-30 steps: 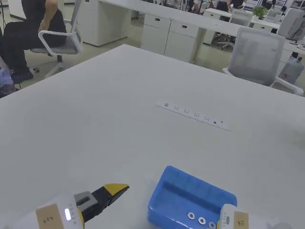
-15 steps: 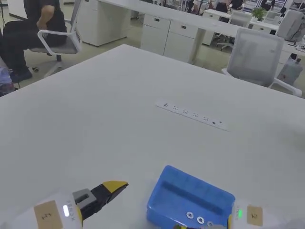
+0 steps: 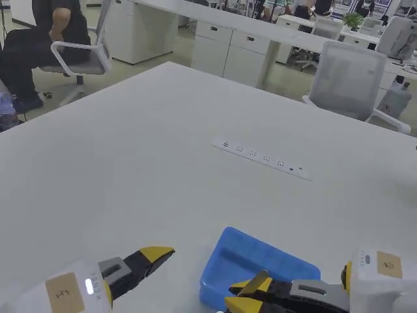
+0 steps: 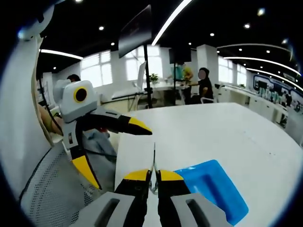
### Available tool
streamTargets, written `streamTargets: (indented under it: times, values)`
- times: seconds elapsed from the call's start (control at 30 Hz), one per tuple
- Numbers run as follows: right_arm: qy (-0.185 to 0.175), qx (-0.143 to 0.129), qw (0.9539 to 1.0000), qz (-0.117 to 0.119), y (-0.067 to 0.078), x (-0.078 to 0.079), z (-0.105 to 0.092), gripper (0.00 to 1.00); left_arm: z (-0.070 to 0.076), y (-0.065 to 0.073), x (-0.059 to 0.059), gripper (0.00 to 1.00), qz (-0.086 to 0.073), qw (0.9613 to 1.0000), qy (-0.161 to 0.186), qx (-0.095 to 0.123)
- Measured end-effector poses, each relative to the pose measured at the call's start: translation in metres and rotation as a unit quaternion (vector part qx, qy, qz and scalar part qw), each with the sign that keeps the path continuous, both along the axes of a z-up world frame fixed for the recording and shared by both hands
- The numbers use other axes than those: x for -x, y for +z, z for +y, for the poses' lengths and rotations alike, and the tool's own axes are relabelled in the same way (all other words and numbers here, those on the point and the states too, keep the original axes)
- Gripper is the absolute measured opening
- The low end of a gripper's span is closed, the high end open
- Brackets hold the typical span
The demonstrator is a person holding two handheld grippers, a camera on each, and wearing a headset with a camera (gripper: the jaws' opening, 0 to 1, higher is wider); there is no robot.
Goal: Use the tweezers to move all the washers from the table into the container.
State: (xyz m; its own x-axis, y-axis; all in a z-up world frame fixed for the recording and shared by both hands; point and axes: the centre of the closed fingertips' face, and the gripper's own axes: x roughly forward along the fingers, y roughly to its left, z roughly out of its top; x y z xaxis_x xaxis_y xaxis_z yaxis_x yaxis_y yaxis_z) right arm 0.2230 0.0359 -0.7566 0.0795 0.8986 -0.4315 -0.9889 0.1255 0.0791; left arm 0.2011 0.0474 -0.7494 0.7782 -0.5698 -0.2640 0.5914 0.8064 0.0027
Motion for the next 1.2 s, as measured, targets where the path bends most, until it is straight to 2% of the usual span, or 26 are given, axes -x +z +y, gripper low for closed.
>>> streamTargets:
  times: [0.1,0.27,0.53,0.73,1.2]
  values:
    - [-0.010,-0.012,0.9999,0.006,0.006,-0.005,0.000,0.02,0.000,0.000,0.000,0.80,-0.001,1.0000,0.000,0.001]
    - [-0.018,-0.011,0.9998,0.000,0.008,-0.012,-0.001,0.02,0.001,0.001,0.000,0.80,-0.002,1.0000,0.001,0.001]
    - [-0.031,-0.019,0.9993,0.003,0.013,-0.019,-0.002,0.02,0.002,0.001,-0.001,0.80,-0.002,1.0000,0.002,0.002]
    - [-0.057,-0.043,0.9972,0.021,0.020,-0.026,-0.005,0.02,0.002,0.000,-0.001,0.80,-0.001,1.0000,0.001,0.001]
    - [-0.109,-0.059,0.9919,0.027,0.026,-0.052,-0.015,0.02,0.002,-0.001,0.000,0.80,0.000,1.0000,0.000,-0.001]
